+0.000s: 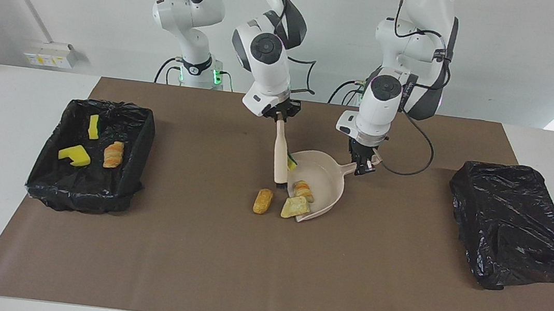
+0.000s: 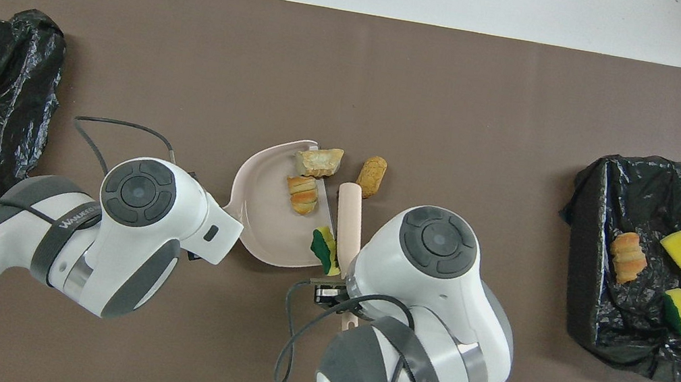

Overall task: Sweep and dump trash in bin
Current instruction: 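Push the remaining pieces into the dustpan with the brush in the right gripper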

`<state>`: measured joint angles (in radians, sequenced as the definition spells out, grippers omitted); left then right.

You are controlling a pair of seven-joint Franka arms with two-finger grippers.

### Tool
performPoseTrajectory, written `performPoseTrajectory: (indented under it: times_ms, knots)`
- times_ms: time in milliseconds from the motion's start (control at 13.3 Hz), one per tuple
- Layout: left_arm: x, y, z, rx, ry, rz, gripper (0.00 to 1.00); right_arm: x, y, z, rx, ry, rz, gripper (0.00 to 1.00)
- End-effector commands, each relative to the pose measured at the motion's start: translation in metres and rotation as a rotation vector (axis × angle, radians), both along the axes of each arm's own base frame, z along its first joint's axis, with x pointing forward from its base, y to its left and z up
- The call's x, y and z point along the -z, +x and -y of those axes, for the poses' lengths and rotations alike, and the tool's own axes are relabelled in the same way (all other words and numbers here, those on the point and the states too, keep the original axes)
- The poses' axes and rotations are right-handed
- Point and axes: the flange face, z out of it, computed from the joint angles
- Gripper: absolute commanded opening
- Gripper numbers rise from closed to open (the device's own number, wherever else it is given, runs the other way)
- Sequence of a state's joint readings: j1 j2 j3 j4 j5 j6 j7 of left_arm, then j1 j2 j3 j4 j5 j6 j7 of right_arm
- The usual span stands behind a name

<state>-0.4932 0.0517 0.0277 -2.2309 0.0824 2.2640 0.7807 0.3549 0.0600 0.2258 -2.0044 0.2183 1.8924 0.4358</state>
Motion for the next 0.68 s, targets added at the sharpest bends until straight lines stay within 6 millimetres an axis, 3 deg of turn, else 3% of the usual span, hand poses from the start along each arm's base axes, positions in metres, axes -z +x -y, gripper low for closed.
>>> performPoseTrajectory:
  times_ms: [0,150,301,451,602]
  knots:
    - [-0.005,0.002,0.003,-0.009,0.005,0.02,0.0,-0.005,0.014,0.038,-0.042,-0.108,0.057,0.0]
    - [-0.005,0.002,0.003,-0.009,0.005,0.02,0.0,0.003,0.045,0.07,0.014,-0.095,0.111,0.0]
    - [-0.005,0.001,0.003,-0.027,0.005,0.02,0.0,0.038,0.073,0.082,-0.025,-0.093,0.161,0.0]
    - [-0.005,0.001,0.003,-0.035,0.002,0.021,0.0,0.052,0.074,0.072,-0.078,-0.12,0.175,0.0]
    - [-0.005,0.001,0.003,-0.035,0.002,0.022,0.0,0.049,0.053,0.038,-0.151,-0.112,0.159,0.0]
